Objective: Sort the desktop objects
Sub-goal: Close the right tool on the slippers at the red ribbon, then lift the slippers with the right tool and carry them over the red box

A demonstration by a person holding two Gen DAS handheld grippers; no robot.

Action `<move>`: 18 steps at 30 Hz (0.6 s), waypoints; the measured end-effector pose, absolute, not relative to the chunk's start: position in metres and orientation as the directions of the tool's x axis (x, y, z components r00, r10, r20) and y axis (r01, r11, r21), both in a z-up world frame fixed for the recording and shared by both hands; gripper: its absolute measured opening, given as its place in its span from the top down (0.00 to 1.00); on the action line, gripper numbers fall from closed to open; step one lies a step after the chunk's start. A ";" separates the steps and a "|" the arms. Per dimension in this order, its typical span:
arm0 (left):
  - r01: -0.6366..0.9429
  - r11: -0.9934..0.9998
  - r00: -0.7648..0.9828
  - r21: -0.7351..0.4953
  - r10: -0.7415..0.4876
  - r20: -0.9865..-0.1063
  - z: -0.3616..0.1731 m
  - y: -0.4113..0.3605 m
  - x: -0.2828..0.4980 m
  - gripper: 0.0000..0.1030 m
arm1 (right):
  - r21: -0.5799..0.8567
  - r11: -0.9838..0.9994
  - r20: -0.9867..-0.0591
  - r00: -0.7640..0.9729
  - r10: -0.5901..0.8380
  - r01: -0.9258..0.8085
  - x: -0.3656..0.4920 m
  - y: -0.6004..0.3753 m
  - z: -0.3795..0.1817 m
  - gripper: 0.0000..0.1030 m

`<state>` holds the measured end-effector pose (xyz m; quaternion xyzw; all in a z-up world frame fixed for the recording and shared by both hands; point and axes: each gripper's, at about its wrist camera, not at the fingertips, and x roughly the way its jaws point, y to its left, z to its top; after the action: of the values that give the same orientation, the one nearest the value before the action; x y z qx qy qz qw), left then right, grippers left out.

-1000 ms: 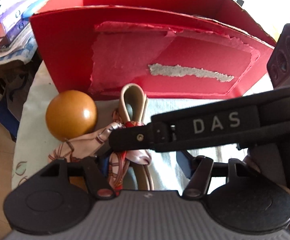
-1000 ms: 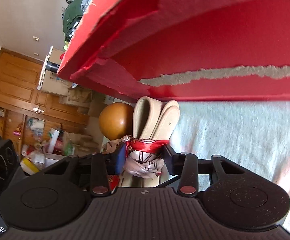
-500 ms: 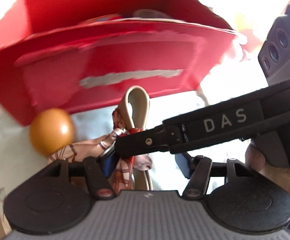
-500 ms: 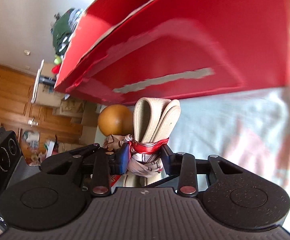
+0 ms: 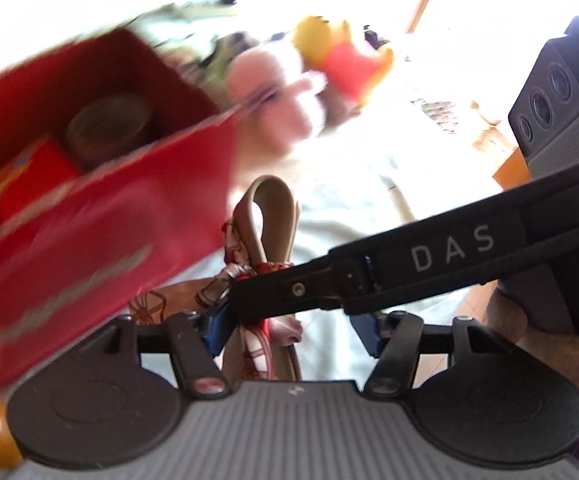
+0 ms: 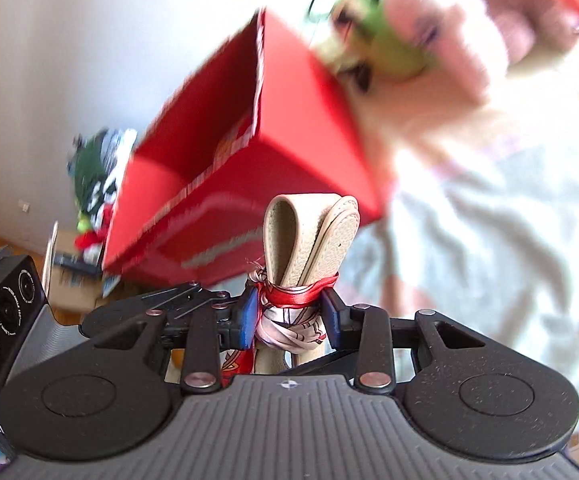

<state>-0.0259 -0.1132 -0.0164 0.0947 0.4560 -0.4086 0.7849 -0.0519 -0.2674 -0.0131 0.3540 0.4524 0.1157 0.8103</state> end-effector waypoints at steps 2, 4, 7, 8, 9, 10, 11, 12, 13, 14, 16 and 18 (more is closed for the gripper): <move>0.761 0.611 0.248 -0.218 -0.586 -0.772 -0.002 -0.131 -0.028 0.39 | 0.668 0.729 -0.644 0.605 0.467 0.149 -0.059 -0.274 -0.002 0.64; 0.786 0.579 0.247 -0.216 -0.615 -0.749 0.008 -0.140 -0.023 0.39 | 0.660 0.734 -0.633 0.643 0.431 0.157 -0.065 -0.282 0.008 0.64; 0.813 0.546 0.257 -0.203 -0.649 -0.716 0.026 -0.153 -0.019 0.39 | 0.652 0.742 -0.608 0.692 0.389 0.156 -0.071 -0.291 0.025 0.64; 0.819 0.540 0.266 -0.195 -0.658 -0.704 0.032 -0.154 -0.019 0.39 | 0.648 0.747 -0.598 0.706 0.379 0.149 -0.070 -0.293 0.030 0.64; 0.823 0.536 0.276 -0.189 -0.667 -0.692 0.038 -0.155 -0.018 0.39 | 0.644 0.752 -0.588 0.720 0.370 0.140 -0.068 -0.295 0.036 0.64; 0.825 0.535 0.287 -0.183 -0.675 -0.679 0.045 -0.154 -0.016 0.39 | 0.638 0.759 -0.576 0.733 0.361 0.128 -0.061 -0.289 0.044 0.64; 0.827 0.534 0.300 -0.176 -0.684 -0.665 0.052 -0.152 -0.013 0.39 | 0.633 0.765 -0.565 0.745 0.355 0.116 -0.056 -0.287 0.051 0.64; 0.826 0.537 0.314 -0.171 -0.690 -0.652 0.059 -0.151 -0.012 0.39 | 0.628 0.772 -0.552 0.756 0.351 0.100 -0.050 -0.284 0.059 0.64; 0.823 0.543 0.329 -0.166 -0.694 -0.640 0.067 -0.146 -0.011 0.39 | 0.621 0.779 -0.541 0.765 0.349 0.084 -0.046 -0.283 0.065 0.64; 0.818 0.552 0.347 -0.160 -0.696 -0.628 0.074 -0.142 -0.009 0.39 | 0.613 0.787 -0.529 0.773 0.350 0.063 -0.041 -0.282 0.070 0.64; 0.808 0.570 0.381 -0.149 -0.698 -0.607 0.088 -0.132 -0.003 0.39 | 0.597 0.802 -0.502 0.787 0.360 0.014 -0.030 -0.275 0.083 0.64; 0.793 0.595 0.418 -0.133 -0.690 -0.592 0.097 -0.125 0.008 0.39 | 0.583 0.812 -0.482 0.793 0.372 -0.027 -0.016 -0.268 0.091 0.64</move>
<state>0.0078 -0.1248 0.0972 0.0835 0.3090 -0.4423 0.8378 -0.0161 -0.2679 0.0913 0.2858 0.3022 0.1105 0.9026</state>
